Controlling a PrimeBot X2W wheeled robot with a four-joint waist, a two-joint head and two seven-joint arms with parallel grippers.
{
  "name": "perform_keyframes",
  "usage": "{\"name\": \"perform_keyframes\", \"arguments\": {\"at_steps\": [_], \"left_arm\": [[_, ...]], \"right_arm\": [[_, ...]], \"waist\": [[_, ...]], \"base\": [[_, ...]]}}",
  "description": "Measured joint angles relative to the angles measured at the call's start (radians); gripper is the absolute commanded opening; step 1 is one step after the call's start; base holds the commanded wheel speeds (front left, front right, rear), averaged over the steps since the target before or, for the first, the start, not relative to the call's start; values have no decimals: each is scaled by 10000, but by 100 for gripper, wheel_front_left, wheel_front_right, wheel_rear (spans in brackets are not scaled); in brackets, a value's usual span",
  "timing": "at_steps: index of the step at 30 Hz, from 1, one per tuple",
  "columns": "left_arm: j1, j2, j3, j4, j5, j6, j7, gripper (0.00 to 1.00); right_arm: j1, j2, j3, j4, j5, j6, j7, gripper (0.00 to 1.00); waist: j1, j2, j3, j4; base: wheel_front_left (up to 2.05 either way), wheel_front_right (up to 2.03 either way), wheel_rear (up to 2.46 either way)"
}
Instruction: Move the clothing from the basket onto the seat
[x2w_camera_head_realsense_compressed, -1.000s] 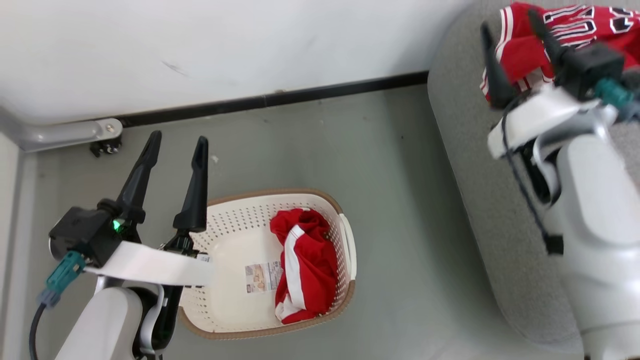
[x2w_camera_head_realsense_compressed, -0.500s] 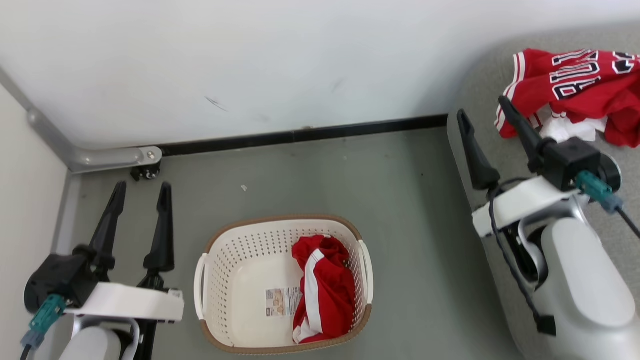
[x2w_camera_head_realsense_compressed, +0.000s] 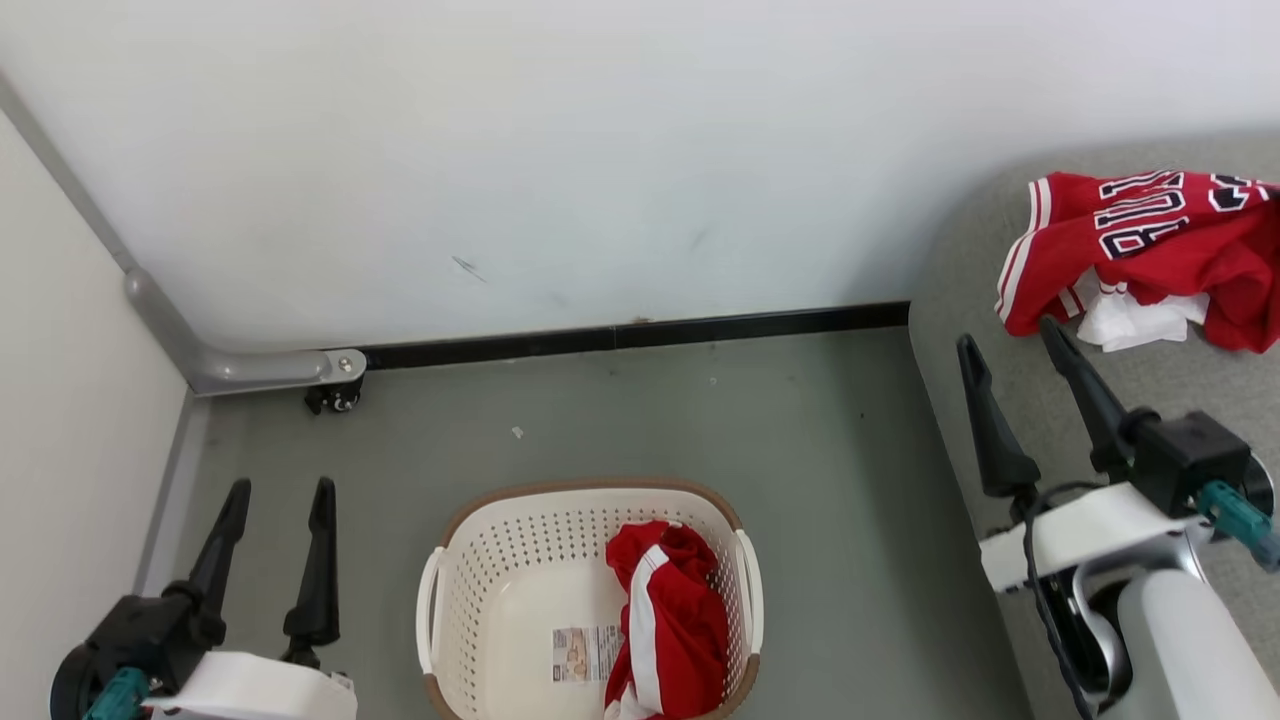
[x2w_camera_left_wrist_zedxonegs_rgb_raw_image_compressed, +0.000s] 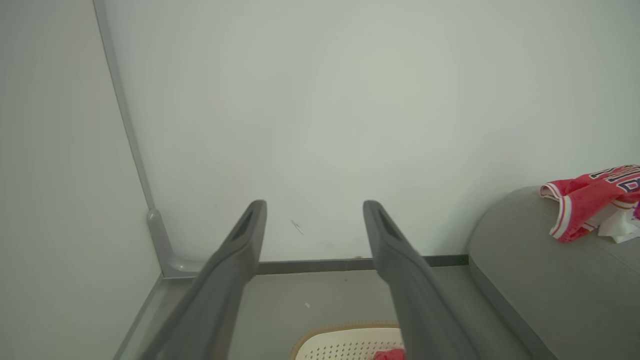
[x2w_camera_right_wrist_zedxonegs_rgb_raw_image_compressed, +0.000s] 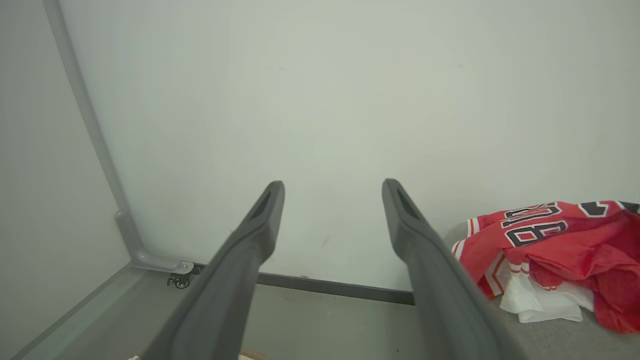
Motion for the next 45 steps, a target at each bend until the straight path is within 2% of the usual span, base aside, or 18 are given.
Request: {"name": "perform_keyframes", "arguments": {"at_steps": [9, 20, 45], "left_arm": [[307, -228, 159, 38, 359, -63, 0, 100], [741, -499, 320, 54, 485, -228, 0, 100], [1004, -805, 527, 50, 800, -579, 0, 100]], "right_arm": [[898, 67, -313, -569, 196, -2, 0, 100], [1710, 86, -215, -922, 267, -2, 0, 100], [2035, 94, -119, -1246, 374, -2, 0, 100]], "waist": [[0, 0, -486, 144], [0, 0, -900, 227], [0, 0, -992, 299]], "base": [[0, 0, 0], [0, 0, 0], [0, 0, 0]]}}
